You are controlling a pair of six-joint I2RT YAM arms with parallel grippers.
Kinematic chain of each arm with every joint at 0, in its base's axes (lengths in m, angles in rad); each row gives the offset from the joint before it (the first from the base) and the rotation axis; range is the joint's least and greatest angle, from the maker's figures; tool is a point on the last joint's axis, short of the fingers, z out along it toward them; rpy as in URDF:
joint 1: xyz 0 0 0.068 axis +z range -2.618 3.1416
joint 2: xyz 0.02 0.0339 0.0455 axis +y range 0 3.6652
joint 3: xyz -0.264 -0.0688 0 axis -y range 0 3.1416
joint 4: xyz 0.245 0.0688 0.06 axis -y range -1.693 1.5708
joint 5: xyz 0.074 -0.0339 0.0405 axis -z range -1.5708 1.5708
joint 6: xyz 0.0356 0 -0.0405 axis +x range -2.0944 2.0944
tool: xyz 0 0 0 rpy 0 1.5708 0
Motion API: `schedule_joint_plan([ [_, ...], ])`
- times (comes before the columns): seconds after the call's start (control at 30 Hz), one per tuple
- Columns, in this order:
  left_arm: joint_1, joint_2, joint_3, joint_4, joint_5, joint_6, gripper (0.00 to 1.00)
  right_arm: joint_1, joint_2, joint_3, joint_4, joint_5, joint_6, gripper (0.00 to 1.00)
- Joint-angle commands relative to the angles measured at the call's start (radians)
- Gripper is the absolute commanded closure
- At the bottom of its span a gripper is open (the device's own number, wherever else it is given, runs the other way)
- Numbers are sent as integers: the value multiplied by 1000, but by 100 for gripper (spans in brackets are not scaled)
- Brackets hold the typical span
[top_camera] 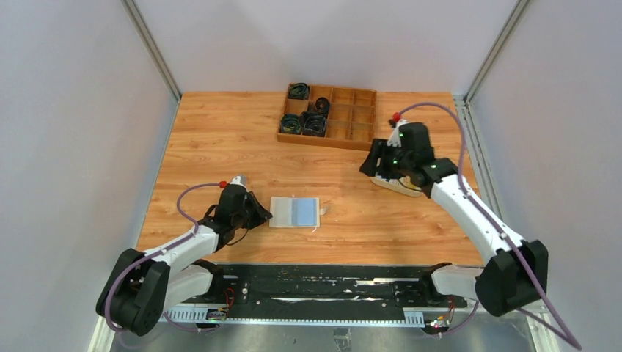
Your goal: Take the credit cards out of the card holder
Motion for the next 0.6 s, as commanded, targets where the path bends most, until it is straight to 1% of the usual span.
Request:
schedule_joint_plan([
  [0.0,-7,-34,50,-63,-14,24,100,171,93,-46,21,98,51,40],
  [0.13,-7,-57,72,-127,-40,42,100,329,214,7,20,121,95,39],
  [0.27,-7,-78,75,-157,-53,45,100,426,330,73,8,127,131,40],
  [0.47,-7,-79,80,-168,-55,45,100,502,438,120,16,131,153,42],
  [0.57,-7,-83,82,-175,-59,46,100,522,466,134,13,138,162,47],
])
